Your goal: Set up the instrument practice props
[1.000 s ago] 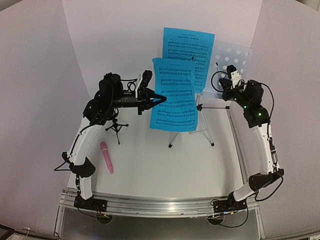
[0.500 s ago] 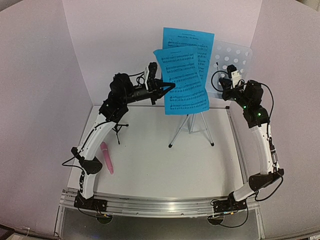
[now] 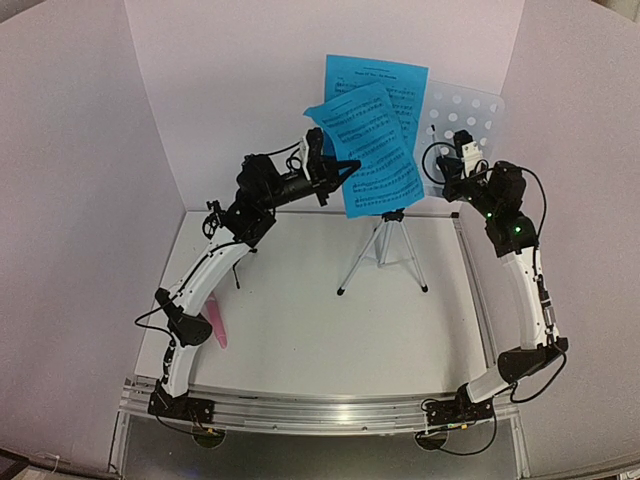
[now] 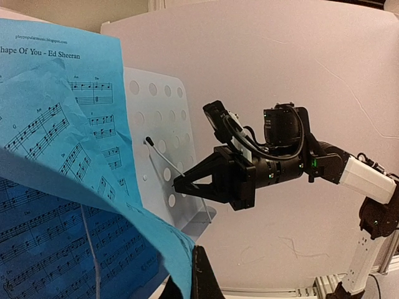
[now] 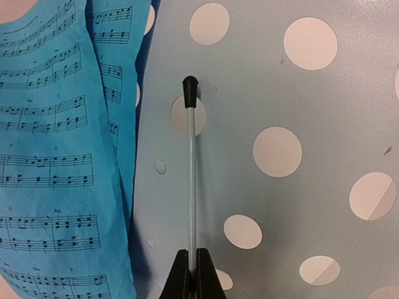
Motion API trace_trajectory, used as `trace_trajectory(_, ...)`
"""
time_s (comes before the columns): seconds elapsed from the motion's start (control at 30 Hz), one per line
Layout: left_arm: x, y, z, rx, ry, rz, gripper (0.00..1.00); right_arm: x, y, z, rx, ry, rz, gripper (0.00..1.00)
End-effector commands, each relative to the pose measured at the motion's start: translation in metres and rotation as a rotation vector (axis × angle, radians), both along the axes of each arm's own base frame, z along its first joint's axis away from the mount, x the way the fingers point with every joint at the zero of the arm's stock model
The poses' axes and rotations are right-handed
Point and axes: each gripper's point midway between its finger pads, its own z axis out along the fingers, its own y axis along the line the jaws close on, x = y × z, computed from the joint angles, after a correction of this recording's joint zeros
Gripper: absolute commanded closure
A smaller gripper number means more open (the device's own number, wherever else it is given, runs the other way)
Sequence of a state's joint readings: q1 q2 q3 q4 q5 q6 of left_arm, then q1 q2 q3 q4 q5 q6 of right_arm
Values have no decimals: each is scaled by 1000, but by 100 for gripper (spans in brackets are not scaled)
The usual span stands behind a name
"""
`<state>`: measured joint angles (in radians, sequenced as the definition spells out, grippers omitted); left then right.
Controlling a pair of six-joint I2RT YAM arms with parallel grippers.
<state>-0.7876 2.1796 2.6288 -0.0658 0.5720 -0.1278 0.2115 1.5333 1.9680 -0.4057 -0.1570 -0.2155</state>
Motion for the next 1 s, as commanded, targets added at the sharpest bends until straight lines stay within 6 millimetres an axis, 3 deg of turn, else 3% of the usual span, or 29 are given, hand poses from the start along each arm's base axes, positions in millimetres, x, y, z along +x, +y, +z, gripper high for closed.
trace_trajectory(0.0,-2,2,13,-56,-109,19,100,-10,14,-3,11,15,82,100)
trace_trajectory(0.67,20,-11,3,-103,-336,143,100,-13,21,-8,6,24,123,100)
trace_trajectory(0.97,23,-12,9,-160,-381,201,100,-14,27,-9,2,25,162,100)
